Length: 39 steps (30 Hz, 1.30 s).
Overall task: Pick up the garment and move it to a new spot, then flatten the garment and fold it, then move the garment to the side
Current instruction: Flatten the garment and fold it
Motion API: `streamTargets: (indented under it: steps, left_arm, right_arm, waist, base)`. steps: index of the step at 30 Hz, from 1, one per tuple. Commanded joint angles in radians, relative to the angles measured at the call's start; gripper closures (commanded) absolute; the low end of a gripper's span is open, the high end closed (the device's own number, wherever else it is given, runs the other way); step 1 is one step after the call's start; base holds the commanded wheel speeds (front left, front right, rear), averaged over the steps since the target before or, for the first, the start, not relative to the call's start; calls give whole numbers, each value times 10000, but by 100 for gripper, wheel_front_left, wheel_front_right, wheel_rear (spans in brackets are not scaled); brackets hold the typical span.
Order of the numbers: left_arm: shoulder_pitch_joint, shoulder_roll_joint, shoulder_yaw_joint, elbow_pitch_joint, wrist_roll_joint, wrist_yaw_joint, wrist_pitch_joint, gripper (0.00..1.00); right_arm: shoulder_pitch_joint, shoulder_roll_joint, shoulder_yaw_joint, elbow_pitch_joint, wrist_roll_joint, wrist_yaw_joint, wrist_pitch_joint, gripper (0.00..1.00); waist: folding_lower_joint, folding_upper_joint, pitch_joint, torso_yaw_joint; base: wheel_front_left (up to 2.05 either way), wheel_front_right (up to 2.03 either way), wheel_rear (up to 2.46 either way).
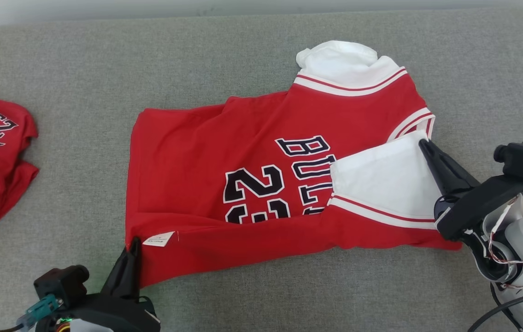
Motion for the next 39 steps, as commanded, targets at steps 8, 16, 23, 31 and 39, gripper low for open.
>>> streamTargets:
  steps: [8, 16, 23, 31, 39]
  left_arm:
    - [-241, 60, 29, 330, 375, 138, -597, 0]
    - [-200, 283, 113, -249, 1479, 832, -1555, 0]
    - [-122, 523, -155, -434, 2450, 1271, -1927, 0]
    - [502, 648, -437, -185, 2874, 1571, -2004, 0]
    - [1230, 769, -648, -56, 2932, 1707, -1794, 0]
  right_arm:
    - [312, 44, -214, 403, 391, 1, -1320, 0]
    - [1511, 682, -2242, 102, -888, 1, -1882, 0]
    - [3076, 1723, -3914, -1195, -3558, 1, -1883, 0]
    - [4875, 2597, -4542, -2586, -5598, 1, -1577, 0]
    - [6276, 3083, -4971, -3489, -6410, 1, -946, 0]
  waist:
    - [-1, -1, -253, -24]
    - [-1, -1, -709, -202]
    - [-1, -1, -1219, -329]
    - [-1, -1, -1833, -373]
    - [-1, -1, -2337, -396]
  base:
    - [0, 0, 0]
    - [0, 0, 0]
    - [0, 0, 0]
    - [0, 0, 0]
    - [0, 0, 0]
